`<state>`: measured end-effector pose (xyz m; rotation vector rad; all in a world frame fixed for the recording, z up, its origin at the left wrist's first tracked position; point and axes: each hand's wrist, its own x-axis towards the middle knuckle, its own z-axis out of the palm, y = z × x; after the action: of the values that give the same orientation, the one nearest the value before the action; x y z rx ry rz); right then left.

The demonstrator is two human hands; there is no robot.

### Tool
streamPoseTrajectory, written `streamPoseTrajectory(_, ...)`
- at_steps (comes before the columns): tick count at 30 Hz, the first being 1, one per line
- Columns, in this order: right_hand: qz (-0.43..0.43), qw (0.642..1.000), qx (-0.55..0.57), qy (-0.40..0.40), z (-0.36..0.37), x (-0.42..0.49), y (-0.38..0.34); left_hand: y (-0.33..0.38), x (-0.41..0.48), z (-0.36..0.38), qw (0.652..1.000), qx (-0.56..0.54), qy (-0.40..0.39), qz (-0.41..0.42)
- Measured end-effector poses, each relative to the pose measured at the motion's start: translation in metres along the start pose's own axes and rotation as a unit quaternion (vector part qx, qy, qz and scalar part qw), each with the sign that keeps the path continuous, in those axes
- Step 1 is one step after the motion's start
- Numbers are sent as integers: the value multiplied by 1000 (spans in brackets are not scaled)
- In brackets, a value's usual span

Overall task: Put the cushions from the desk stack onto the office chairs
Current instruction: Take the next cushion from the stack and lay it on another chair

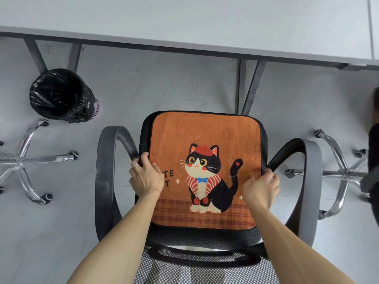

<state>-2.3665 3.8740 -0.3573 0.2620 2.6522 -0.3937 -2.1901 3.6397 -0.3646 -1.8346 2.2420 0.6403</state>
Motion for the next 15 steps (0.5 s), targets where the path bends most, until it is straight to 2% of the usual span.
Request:
streamPoseTrajectory(2,-124,990,-66,-17,6,-17,1,-6,-13,5,985,92,-22,143)
streamPoseTrajectory(4,-185,974,-111,-66,16,-28,3,-11,-22,15,956,160,-81,230)
streamPoseTrajectory(7,-166,968,-123,-140,22,-27,0,-14,-20,21,947,166,-161,224)
streamPoseTrajectory(11,-181,955,-144,-186,13,-18,6,-14,-10,10,930,180,-235,219)
streamPoseTrajectory(15,-171,930,-216,-244,-13,-11,-9,4,-10,-12,899,264,-281,207)
